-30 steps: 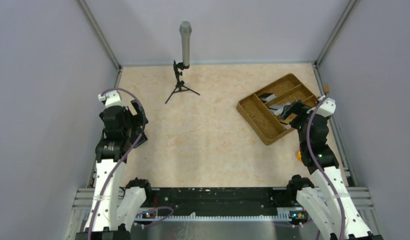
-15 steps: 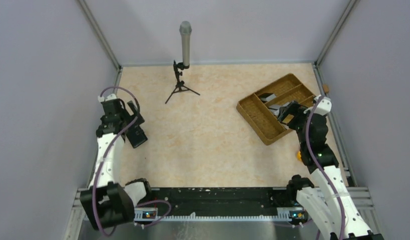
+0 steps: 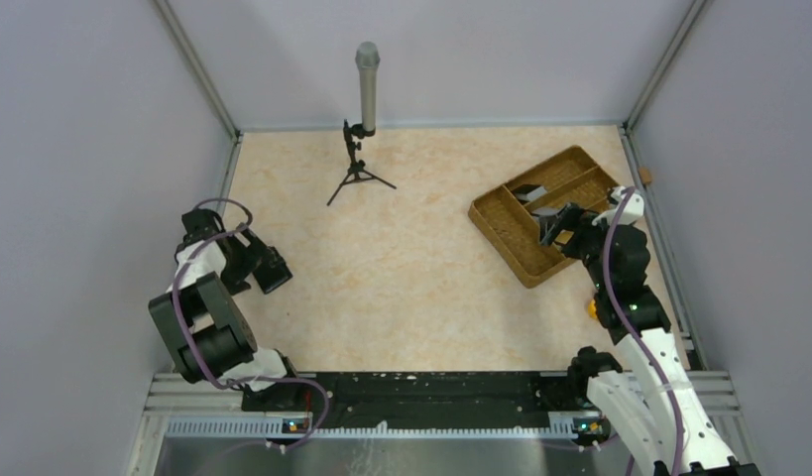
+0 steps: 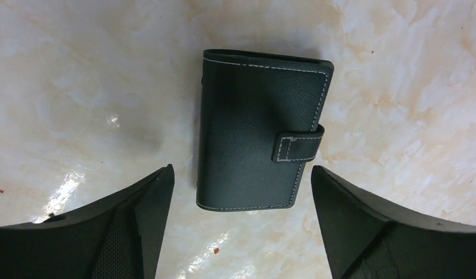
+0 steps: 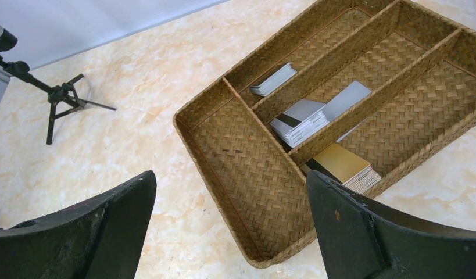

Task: Put the credit cards into the card holder
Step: Move the card holder to the center of the board.

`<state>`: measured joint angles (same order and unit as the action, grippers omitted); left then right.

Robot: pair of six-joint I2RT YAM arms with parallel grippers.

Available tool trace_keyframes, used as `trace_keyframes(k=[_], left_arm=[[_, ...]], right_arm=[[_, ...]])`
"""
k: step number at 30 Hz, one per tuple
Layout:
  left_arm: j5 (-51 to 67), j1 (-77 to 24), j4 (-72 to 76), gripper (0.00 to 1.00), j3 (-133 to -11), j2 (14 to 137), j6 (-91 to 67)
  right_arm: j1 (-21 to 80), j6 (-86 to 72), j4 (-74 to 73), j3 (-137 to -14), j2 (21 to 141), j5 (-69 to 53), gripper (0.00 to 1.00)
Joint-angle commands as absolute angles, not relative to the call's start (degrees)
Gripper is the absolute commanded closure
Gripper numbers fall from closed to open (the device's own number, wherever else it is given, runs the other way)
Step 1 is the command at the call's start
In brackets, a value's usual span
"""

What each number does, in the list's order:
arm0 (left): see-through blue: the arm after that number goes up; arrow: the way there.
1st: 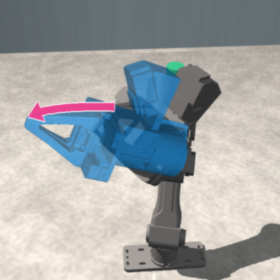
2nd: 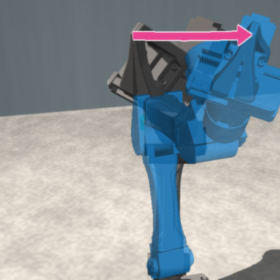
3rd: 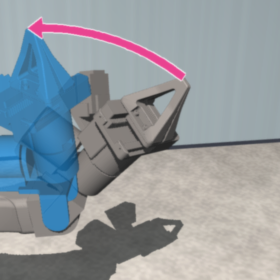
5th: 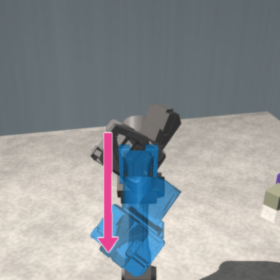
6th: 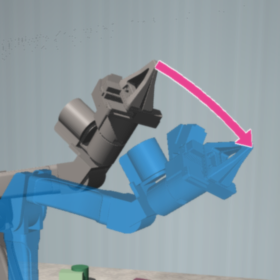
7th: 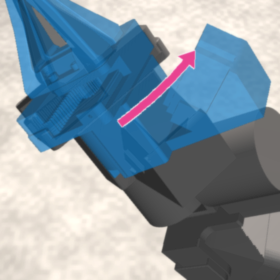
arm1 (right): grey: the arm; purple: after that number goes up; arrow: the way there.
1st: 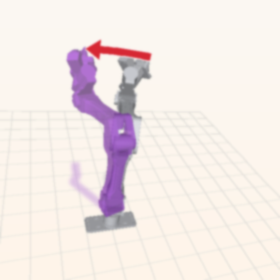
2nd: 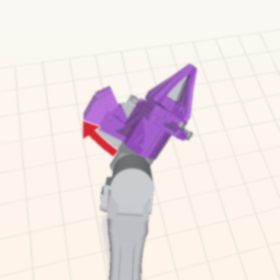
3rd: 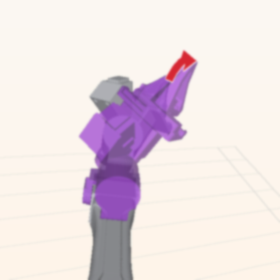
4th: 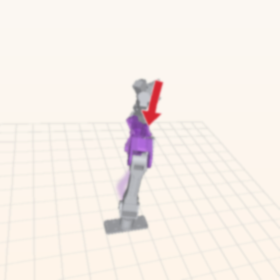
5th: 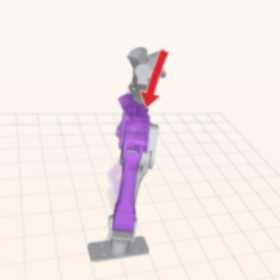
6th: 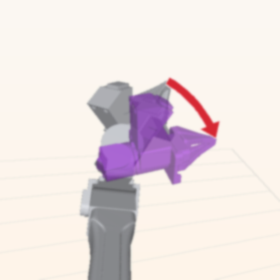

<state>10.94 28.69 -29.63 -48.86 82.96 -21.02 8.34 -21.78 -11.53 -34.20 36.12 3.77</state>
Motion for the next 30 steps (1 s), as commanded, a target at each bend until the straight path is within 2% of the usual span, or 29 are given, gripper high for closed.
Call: trace_keyframes(k=[1,4,7,9,19,24,30], left_arm=[[13.6,29.5,-29.7,0.14,-52.3,85.3,-18.2],[17.8,29.5,-29.3,0.24,-54.1,89.9,-16.3],[21.6,29.3,-29.4,0.39,-56.7,95.3,-15.0],[23.1,28.3,-29.4,0.44,-58.2,97.6,-14.8],[26.7,13.1,-27.4,0.42,-58.6,96.8,-13.1],[25.1,12.3,-27.0,0.39,-58.3,94.6,-14.8],[25.4,12.5,-26.8,0.45,-58.1,94.4,-16.8]], right_arm=[[8.3,-20.8,-8.1,-35.1,35.2,2.1,0.01],[8.6,-20.7,-8.1,-35.0,34.9,2.2,0.01],[8.8,-20.7,-8.3,-34.9,34.7,2.2,0.01],[8.7,-20.7,-8.3,-34.9,34.7,2.2,0.01],[8.7,-20.4,-8.4,-34.8,36.0,1.6,0.01],[8.7,-20.5,-8.8,-35.1,37.0,1.3,0.02],[8.6,-20.5,-9.1,-35.4,38.7,0.6,0.02]])
